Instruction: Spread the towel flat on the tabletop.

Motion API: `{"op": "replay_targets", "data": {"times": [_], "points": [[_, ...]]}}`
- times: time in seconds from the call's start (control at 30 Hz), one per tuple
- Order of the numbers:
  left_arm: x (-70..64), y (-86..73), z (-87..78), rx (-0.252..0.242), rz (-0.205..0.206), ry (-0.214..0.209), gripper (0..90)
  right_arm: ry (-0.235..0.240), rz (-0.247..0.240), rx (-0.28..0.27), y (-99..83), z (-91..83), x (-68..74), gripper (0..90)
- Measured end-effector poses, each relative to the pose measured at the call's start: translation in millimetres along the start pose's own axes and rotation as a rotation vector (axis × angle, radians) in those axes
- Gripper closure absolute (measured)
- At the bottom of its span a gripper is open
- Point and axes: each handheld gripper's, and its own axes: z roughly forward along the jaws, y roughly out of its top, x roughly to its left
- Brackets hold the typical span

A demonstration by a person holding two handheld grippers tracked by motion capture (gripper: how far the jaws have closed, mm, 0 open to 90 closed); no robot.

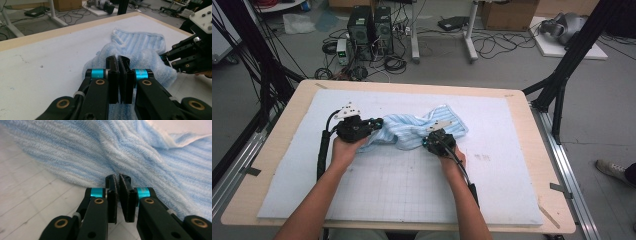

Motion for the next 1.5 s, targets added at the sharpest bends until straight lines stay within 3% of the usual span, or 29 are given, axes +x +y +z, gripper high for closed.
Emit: {"op": "replay_targets", "data": {"times": [0.17,0.27,0.3,0.33,0.43,0.57,0.63,0.73,0.87,0.9,1.03,1.1,1.13,1.17,1.23,1.3,1.33,1.43,1.5], "points": [[-1.2,-1.3,-5.4,0.009,0.015,-0.02,86.6,0.06,-0.007,-0.018,-3.6,-14.9,-3.7,86.5],[-8.1,-2.3,-11.3,0.003,0.03,-0.078,86.6,0.121,-0.034,-0.056,-12.3,-39.5,-7.6,86.7],[-8.1,-2.3,-11.3,0.003,0.03,-0.078,86.5,0.121,-0.034,-0.056,-12.3,-39.5,-7.6,86.7],[-13.8,-3.0,-12.2,0.005,0.039,-0.131,86.5,0.144,-0.038,-0.064,-20.4,-54.5,-11.1,86.7],[-23.3,-3.2,-12.8,0.005,0.06,-0.186,86.4,0.167,-0.052,-0.083,-35.2,-79.3,-19.6,86.9],[-36.7,-1.8,-6.8,0.009,0.096,-0.232,86.4,0.157,-0.032,-0.112,-49.7,-112.9,-34.9,86.8],[-39.4,-1.3,-4.3,0.006,0.094,-0.237,86.3,0.146,-0.02,-0.129,-51.4,-119.4,-40.2,86.8],[-44.2,1.3,3.9,0.001,0.102,-0.228,86.4,0.083,0.034,-0.182,-50.7,-130.0,-58.5,86.8],[-39.9,6.0,12.9,0.016,0.091,-0.155,86.4,0.012,0.046,-0.184,-39.3,-116.8,-67.6,86.8],[-39.9,6.0,12.9,0.016,0.091,-0.155,86.4,-0.005,0.046,-0.185,-35.1,-111.8,-69.0,86.8],[-26.4,7.7,15.2,0.021,0.089,-0.046,86.4,-0.069,0.057,-0.186,-16.9,-91.1,-73.6,86.7],[-20.0,5.2,17.5,0.032,0.085,-0.001,86.4,-0.098,0.056,-0.182,-8.2,-79.5,-73.5,86.7],[-20.0,5.2,17.5,0.032,0.085,-0.001,86.3,-0.111,0.053,-0.175,-3.8,-73.8,-72.5,86.7],[-12.7,2.0,20.7,0.04,0.072,0.04,86.3,-0.129,0.048,-0.167,0.5,-67.9,-71.1,86.7],[-6.6,-0.6,23.8,0.045,0.07,0.082,86.3,-0.162,0.04,-0.158,8.5,-56.7,-68.1,86.6],[-4.3,-1.7,25.2,0.046,0.068,0.096,86.3,-0.19,0.037,-0.152,15.4,-46.9,-65.8,86.6],[-0.6,-3.7,27.5,0.046,0.064,0.12,86.3,-0.201,0.035,-0.15,18.2,-43.0,-65.6,86.4],[2.6,-5.6,29.0,0.048,0.05,0.138,85.5,-0.191,0.042,-0.143,22.4,-35.6,-65.3,85.3],[7.5,-7.2,28.3,0.056,0.027,0.18,76.9,-0.18,0.028,-0.114,23.2,-27.9,-63.3,78.9]]}}
